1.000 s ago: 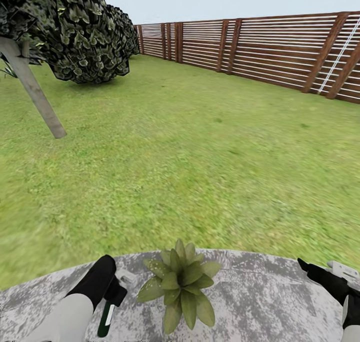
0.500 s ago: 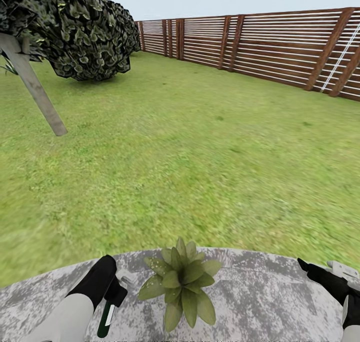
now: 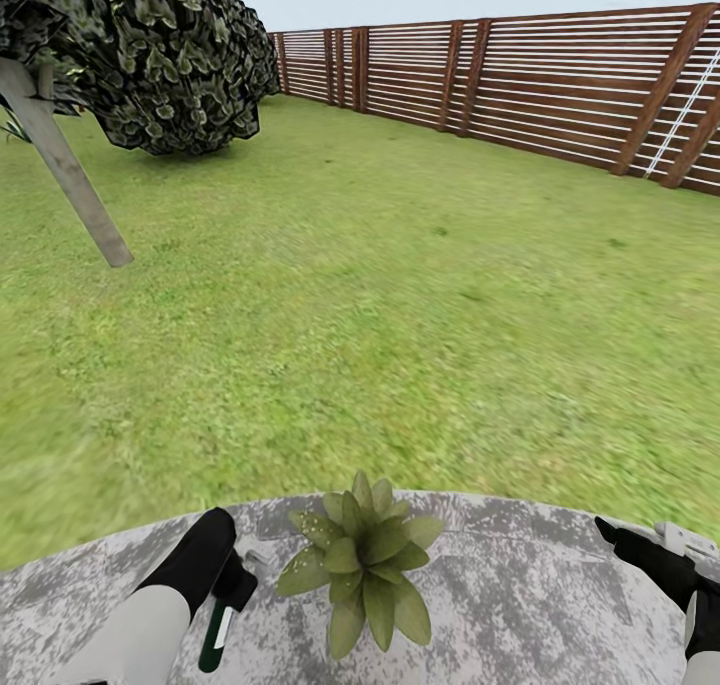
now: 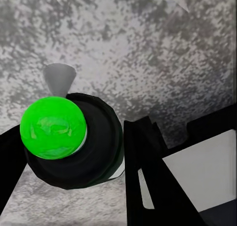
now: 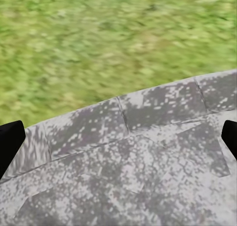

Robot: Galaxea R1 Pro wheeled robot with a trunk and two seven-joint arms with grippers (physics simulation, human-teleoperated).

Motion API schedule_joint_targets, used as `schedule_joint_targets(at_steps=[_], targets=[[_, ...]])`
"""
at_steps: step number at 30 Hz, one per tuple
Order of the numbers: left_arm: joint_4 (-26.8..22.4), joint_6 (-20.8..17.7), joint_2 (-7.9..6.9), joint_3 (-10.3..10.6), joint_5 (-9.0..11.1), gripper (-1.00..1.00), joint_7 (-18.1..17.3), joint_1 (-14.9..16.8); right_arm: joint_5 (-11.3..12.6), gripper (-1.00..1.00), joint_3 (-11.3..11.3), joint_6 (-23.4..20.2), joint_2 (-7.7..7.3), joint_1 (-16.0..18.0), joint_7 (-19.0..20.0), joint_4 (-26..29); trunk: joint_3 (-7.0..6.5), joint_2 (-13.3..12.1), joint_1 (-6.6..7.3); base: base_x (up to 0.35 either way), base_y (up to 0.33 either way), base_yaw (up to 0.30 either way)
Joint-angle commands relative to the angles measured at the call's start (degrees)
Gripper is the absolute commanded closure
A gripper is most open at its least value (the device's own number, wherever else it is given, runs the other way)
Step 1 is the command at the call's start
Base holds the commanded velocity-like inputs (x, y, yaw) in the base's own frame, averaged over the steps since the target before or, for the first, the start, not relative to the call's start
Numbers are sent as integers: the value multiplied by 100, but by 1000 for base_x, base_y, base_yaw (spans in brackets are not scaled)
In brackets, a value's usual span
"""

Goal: Pick up the pesticide atomizer in the garden and spray insectifuge to fully cover both potted plants in the garden.

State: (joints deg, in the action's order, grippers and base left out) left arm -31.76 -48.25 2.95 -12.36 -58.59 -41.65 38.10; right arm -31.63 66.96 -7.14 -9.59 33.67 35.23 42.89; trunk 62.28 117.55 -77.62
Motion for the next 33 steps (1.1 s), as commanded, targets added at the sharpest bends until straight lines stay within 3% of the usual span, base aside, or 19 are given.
schedule_joint_targets(at_steps=[1, 7, 10, 17, 23, 25, 33], targets=[[-8, -17, 15, -46, -66, 100, -63, 14, -27, -100, 27, -25, 2, 8, 44, 9, 5, 2, 1, 0, 0, 0], [17, -93, 21, -47, -58, 100, -128, 30, -28, -100, 27, -25, 5, 8, 37, 7, 5, 2, 1, 0, 0, 0], [62, -164, 11, -47, -57, 100, -396, 30, -28, -100, 27, -25, 2, 8, 37, 9, 5, 2, 1, 0, 0, 0], [700, -153, 12, -46, -73, 100, -766, 31, -28, -100, 27, -25, 4, 8, 37, 9, 5, 2, 1, 0, 0, 0], [87, -170, -6, -47, -74, 100, -781, 45, -27, -100, 27, -25, 5, 8, 37, 9, 5, 2, 1, 0, 0, 0], [-79, -175, -17, -54, -74, 100, -788, 207, -27, -100, 27, -25, 3, 8, 37, 9, 5, 2, 1, 0, 0, 0], [-106, -176, -15, -56, -74, 100, -788, 381, -27, -100, 27, -25, 3, 8, 37, 9, 5, 2, 1, 0, 0, 0]])
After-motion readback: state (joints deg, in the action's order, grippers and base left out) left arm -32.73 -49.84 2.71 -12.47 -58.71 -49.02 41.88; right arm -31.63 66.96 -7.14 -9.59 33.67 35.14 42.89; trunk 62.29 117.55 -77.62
